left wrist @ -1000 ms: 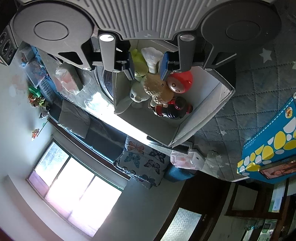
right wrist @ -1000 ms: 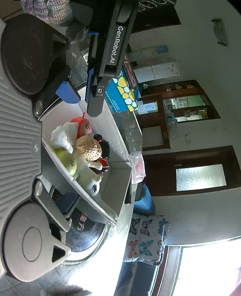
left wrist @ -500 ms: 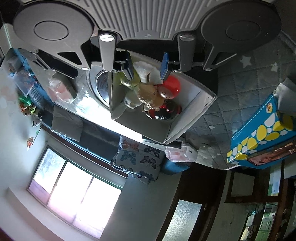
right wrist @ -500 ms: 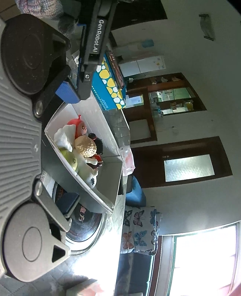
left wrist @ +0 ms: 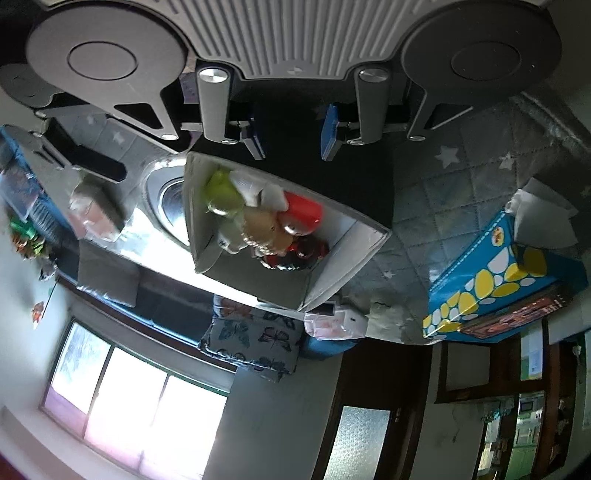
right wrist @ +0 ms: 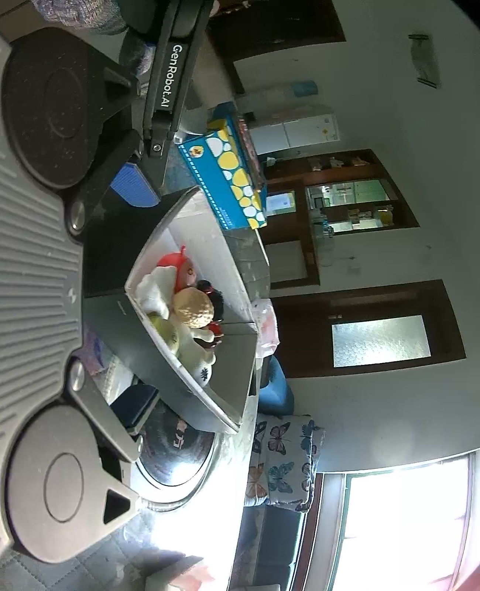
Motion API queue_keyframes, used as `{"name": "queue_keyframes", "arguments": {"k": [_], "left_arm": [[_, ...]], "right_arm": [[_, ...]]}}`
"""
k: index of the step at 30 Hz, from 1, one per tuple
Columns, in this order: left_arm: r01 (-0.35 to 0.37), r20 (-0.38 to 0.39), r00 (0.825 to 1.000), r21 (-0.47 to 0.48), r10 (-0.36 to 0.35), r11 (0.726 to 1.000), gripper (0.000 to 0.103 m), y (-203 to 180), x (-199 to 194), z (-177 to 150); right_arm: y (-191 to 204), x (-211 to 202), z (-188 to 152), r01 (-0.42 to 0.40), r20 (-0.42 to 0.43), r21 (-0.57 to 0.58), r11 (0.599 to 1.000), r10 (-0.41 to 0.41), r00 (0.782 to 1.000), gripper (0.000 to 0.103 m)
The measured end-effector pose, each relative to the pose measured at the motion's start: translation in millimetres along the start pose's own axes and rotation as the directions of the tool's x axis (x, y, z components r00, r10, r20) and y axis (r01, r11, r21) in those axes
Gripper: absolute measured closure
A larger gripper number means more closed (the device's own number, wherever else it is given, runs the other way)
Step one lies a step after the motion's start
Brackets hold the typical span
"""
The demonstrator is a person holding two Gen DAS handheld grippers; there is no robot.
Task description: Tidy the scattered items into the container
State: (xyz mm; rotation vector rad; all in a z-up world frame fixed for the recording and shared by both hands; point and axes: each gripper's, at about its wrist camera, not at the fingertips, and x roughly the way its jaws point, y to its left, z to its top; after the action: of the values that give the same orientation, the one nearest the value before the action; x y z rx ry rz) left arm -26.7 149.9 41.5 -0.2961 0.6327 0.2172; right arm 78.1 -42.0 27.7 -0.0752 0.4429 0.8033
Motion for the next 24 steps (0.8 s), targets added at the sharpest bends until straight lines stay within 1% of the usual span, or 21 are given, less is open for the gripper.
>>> {"name": "queue_keyframes", "arguments": {"k": [3, 12, 18, 24], "left_arm": [[-0.030, -0.005, 1.000, 0.020, 0.030, 0.999, 0.067, 0.5, 1.1, -3.8], [-0.071, -0.026, 0.997, 0.035, 0.072, 0.997, 0.068, 0.7, 6.6, -16.4], [-0.115, -0.014, 0.993, 0.055, 0.116, 0.992, 0.068, -0.2, 7.9, -20.9], [-0.152, 0.002, 0.988, 0.065, 0.152, 0.986, 0.068, 1.6, 9.6, -20.6]], "right_arm": [[1.9, -0.5, -3.8, 0.003, -0.012, -0.010, 1.000, -0.003, 1.000, 0.000], [6.8, 3.3, -14.8, -0.014, -0.061, -0.021, 1.000, 0.012, 0.998, 0.000], [11.4, 8.4, -20.8, -0.019, -0.093, -0.033, 0.999, 0.016, 0.996, 0.000], [8.8, 12.2, -21.0, -0.017, -0.114, -0.019, 1.000, 0.015, 0.993, 0.000]]}}
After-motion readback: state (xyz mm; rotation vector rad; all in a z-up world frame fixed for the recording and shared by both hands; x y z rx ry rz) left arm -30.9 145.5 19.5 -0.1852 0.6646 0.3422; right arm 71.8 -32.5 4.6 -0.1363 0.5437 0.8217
